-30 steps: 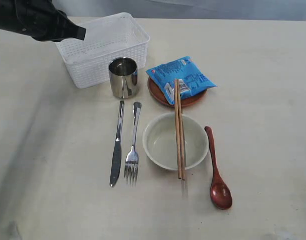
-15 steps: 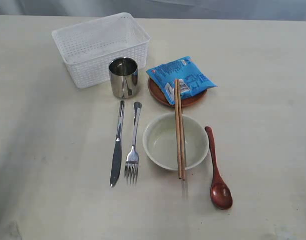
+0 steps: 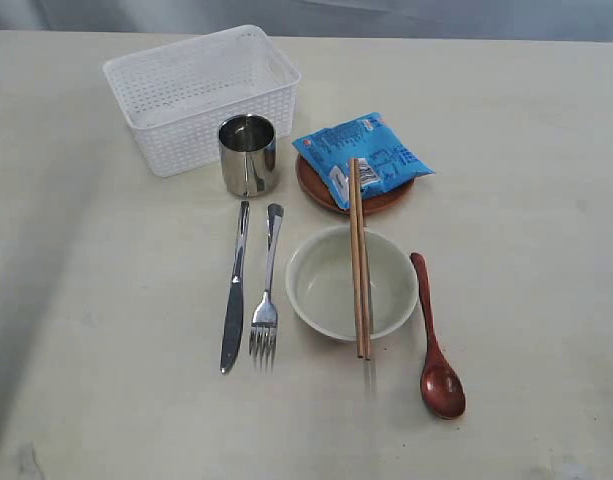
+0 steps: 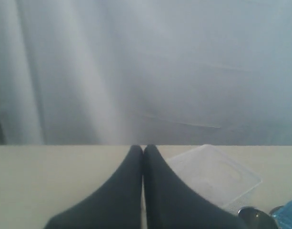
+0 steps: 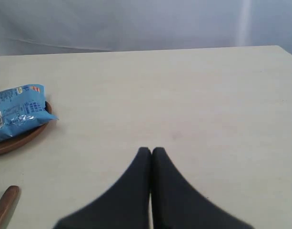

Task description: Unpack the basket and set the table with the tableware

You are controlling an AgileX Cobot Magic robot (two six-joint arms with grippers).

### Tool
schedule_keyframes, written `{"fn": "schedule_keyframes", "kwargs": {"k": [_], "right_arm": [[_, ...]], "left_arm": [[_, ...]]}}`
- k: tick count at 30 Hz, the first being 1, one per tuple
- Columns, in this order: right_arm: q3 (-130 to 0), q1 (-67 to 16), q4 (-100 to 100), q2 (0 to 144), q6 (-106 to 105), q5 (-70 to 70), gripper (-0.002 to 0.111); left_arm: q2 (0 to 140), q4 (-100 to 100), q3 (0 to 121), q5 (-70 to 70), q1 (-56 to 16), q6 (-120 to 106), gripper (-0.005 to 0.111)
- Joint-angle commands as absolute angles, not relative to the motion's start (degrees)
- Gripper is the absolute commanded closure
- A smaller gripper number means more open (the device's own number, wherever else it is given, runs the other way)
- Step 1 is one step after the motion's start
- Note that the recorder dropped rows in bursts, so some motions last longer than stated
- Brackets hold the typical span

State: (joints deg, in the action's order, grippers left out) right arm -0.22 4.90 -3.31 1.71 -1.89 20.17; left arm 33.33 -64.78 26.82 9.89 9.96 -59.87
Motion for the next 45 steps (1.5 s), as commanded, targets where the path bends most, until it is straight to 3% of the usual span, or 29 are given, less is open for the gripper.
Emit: {"fn": "schedule_keyframes", "kwargs": {"k": [1,20,41,43,45], "right_arm": [[0.00,5.18,-3.23,1.38,-1.69,20.03,0.109],[0.00,5.18,-3.23,1.38,-1.69,20.03,0.109],[0.00,5.18,-3.23,1.38,-1.69,20.03,0.109],[0.00,5.18,-3.23,1.38,-1.69,20.03,0.109],[0.00,5.18,-3.23,1.38,-1.69,20.03,0.109]], "left_arm": [[28.02,-66.92,18.54,5.00,10.13,-59.22,0.107],[9.78,-66.70,4.92,3.08,10.13,-59.07,0.107],[9.08,-66.45,4.79,3.06,10.13,-61.25,0.107],[9.08,-62.41,4.79,4.89,10.13,-59.07,0.107],[9.08,-40.69,4.79,9.37,10.13,-41.87,0.107]]}}
